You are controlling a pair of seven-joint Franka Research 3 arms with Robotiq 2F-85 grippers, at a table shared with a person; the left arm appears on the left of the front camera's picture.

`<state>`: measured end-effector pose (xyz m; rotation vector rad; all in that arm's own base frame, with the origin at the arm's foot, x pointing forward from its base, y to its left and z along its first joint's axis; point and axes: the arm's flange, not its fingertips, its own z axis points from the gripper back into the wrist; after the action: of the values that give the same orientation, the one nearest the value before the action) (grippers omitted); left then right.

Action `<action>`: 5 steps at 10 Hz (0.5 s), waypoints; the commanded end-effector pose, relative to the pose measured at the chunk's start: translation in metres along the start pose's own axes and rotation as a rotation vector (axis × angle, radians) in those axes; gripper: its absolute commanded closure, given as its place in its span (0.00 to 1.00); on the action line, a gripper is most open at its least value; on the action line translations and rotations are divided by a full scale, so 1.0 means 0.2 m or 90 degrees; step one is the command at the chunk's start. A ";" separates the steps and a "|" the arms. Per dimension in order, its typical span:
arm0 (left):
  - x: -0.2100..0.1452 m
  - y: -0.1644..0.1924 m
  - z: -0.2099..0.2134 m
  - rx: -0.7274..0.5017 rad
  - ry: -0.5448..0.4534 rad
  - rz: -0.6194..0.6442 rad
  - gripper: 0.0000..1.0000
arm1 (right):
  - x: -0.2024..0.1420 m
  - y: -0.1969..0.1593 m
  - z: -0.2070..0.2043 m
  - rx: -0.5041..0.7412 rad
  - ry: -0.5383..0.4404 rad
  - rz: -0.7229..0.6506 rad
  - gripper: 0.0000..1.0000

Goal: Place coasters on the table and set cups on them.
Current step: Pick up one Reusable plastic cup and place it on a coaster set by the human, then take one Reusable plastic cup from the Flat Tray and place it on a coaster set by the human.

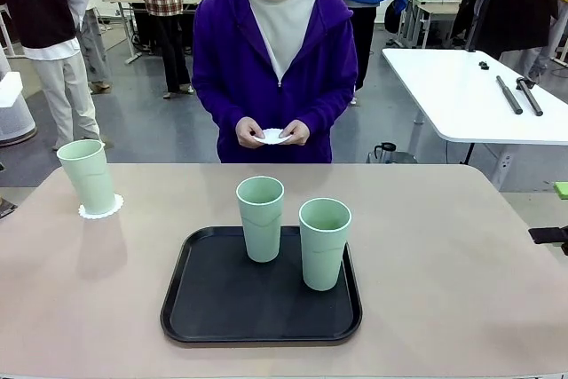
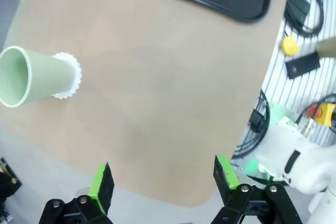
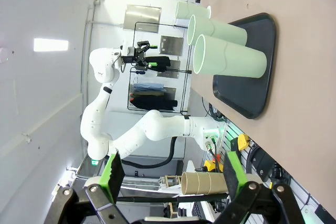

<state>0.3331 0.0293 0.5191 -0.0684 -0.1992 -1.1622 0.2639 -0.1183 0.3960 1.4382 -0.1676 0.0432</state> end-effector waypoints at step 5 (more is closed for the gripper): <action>-0.01 0.03 0.00 0.011 -0.022 0.021 0.00 | 0.00 0.01 0.00 0.008 -0.005 0.003 0.00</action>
<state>0.3356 0.0373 0.5197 -0.0976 -0.2434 -1.1483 0.2639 -0.1183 0.3960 1.4382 -0.1676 0.0432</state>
